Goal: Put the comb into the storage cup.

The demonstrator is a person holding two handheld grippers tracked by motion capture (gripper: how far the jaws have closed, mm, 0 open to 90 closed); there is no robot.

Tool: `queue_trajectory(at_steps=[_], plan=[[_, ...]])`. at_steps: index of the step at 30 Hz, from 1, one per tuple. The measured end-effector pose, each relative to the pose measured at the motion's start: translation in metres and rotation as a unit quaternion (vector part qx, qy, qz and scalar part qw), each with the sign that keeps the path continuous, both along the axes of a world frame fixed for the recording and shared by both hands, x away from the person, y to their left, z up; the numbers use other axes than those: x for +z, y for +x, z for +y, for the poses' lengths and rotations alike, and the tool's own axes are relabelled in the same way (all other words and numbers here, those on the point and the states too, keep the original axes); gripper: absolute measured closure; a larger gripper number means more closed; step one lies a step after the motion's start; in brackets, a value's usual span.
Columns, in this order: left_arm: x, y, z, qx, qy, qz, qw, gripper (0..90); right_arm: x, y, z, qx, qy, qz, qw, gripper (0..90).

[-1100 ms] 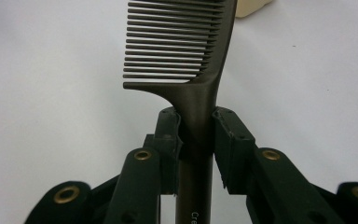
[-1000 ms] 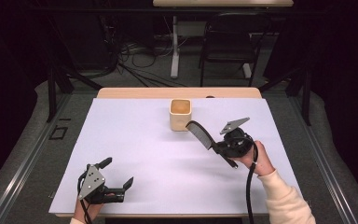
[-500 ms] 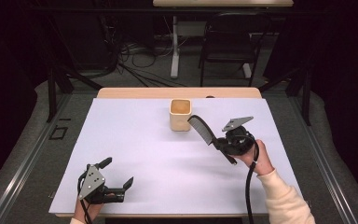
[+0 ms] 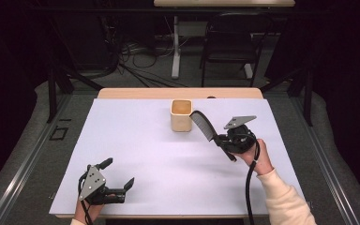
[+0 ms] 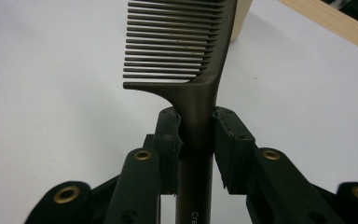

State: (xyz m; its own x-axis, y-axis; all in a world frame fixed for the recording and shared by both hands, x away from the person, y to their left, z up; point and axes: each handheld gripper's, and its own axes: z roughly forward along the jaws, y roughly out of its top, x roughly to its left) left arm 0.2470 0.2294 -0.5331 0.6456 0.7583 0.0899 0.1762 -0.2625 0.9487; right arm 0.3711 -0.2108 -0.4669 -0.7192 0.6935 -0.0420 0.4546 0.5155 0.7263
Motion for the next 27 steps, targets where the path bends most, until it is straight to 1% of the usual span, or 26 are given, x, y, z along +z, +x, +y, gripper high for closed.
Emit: queue_trajectory(at_steps=[3,7,12,17,27], plan=[[0.0,0.0,0.0,0.0,0.0,0.0,1.0,0.4,0.0011,0.0007,-0.0004,-0.005,0.004,-0.004,1.0,71.9],[0.0004,-0.0004,0.0002,0.003,0.0,-0.003,1.0,0.4,0.0017,0.0021,-0.0004,-0.006,0.009,-0.008,0.9999,71.8],[0.0002,-0.0002,0.0001,0.003,0.0,-0.002,1.0,0.5,0.0018,0.0031,0.0018,-0.004,0.008,-0.013,0.9999,71.9],[0.0002,0.0,0.0008,0.006,0.0,-0.002,1.0,0.4,0.0013,0.0047,0.0046,-0.005,0.011,-0.014,0.9998,71.9],[-0.0001,0.0003,0.001,0.007,-0.002,-0.002,1.0,0.5,0.0043,0.0082,0.0062,-0.008,0.016,-0.028,0.9995,71.9]])
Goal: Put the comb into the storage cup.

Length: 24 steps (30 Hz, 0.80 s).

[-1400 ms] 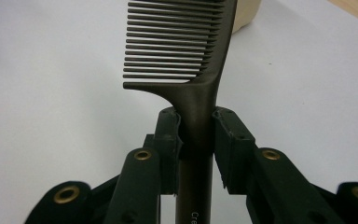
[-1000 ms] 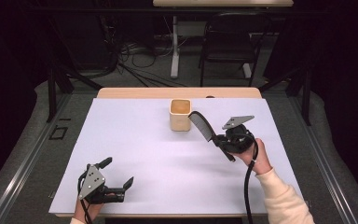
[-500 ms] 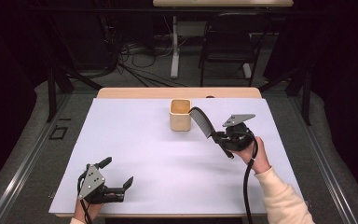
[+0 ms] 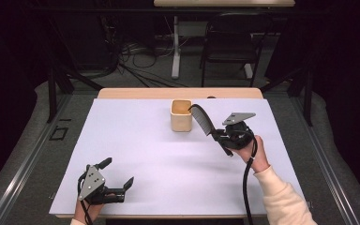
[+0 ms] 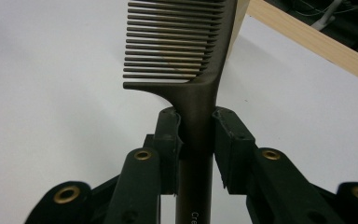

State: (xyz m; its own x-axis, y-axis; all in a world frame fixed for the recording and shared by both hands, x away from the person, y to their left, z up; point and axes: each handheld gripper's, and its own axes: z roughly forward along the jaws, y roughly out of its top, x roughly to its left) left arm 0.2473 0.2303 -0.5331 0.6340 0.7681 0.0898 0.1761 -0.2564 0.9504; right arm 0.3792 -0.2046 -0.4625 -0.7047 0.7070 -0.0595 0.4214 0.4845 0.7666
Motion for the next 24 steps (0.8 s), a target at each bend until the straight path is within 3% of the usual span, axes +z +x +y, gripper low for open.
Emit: queue_trajectory(at_steps=[24], plan=[[0.0,0.0,0.0,0.001,-0.001,-0.002,1.0,0.5,0.003,0.012,0.007,-0.014,0.011,-0.021,0.9996,71.9]])
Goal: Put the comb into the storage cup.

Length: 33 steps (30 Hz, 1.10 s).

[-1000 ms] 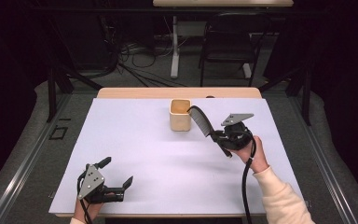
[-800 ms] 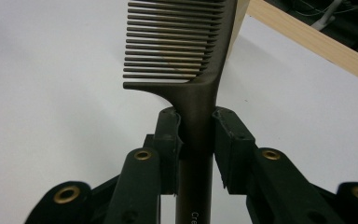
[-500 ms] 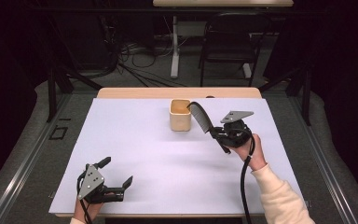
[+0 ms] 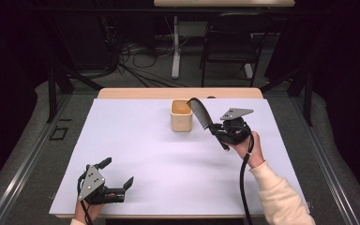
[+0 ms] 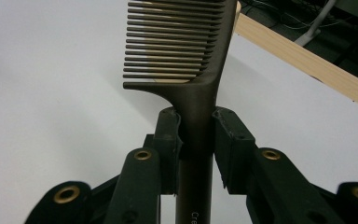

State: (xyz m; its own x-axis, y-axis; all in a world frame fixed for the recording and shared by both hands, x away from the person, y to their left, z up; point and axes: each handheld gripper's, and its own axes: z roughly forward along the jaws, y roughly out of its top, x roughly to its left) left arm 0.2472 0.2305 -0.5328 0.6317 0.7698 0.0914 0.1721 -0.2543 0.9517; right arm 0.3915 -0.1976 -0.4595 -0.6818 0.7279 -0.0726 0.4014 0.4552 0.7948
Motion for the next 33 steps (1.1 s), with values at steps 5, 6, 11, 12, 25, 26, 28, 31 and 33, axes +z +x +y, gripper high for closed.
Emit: queue_trajectory(at_steps=[5,6,11,12,25,26,28,31,33], plan=[[0.0,0.0,0.0,-0.001,0.001,0.0,1.0,0.5,0.0,0.003,0.001,0.0,-0.001,-0.004,1.0,71.9],[0.0,0.0,0.0,0.0,0.001,0.0,1.0,0.5,0.0,0.004,0.001,-0.003,-0.001,-0.002,1.0,71.9],[0.0,0.0,0.0,0.0,0.0,0.0,1.0,0.5,0.001,0.007,0.003,-0.005,0.002,-0.007,1.0,71.9],[0.0,0.0,0.0,0.0,0.0,0.0,1.0,0.5,0.002,0.007,0.003,-0.005,0.003,-0.007,1.0,71.9],[0.0,0.0,0.001,-0.001,-0.002,0.0,1.0,0.5,0.008,0.015,0.009,-0.006,0.005,-0.016,0.9998,71.9],[0.0,0.0,0.0,0.0,-0.003,0.001,1.0,0.5,0.008,0.015,0.01,-0.008,0.007,-0.017,0.9998,71.9],[0.0,0.0,0.0,-0.001,-0.002,0.0,1.0,0.5,0.01,0.017,0.01,-0.008,0.008,-0.02,0.9997,71.9],[0.0,0.0,0.0,-0.001,-0.002,0.0,1.0,0.5,0.012,0.019,0.011,-0.009,0.01,-0.022,0.9997,71.9],[0.0,0.0,0.0,-0.001,-0.002,0.0,1.0,0.5,0.014,0.02,0.012,-0.008,0.01,-0.023,0.9996,71.9]])
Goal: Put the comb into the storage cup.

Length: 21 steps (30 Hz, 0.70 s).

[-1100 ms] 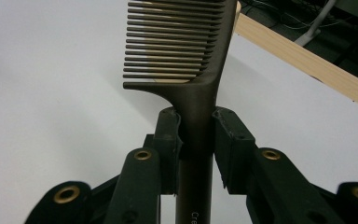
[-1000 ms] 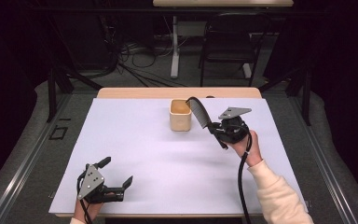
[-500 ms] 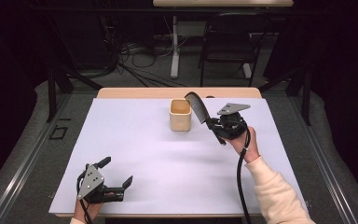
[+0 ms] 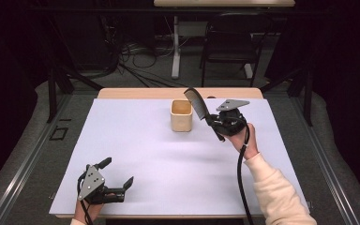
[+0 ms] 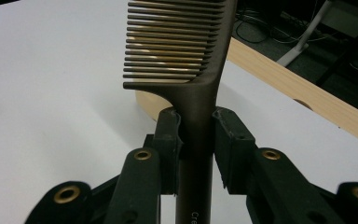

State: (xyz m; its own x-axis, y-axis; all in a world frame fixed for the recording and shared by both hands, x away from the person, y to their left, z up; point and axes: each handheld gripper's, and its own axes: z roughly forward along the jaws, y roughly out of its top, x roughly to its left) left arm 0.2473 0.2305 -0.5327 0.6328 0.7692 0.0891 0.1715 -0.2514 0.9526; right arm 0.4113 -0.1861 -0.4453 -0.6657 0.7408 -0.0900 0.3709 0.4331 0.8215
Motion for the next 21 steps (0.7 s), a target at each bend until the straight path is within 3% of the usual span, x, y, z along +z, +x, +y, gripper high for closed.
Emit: queue_trajectory(at_steps=[21], plan=[[0.0,0.0,0.0,0.0,-0.003,0.0,1.0,0.5,0.01,0.015,0.016,-0.001,0.018,-0.014,0.9997,71.9]])
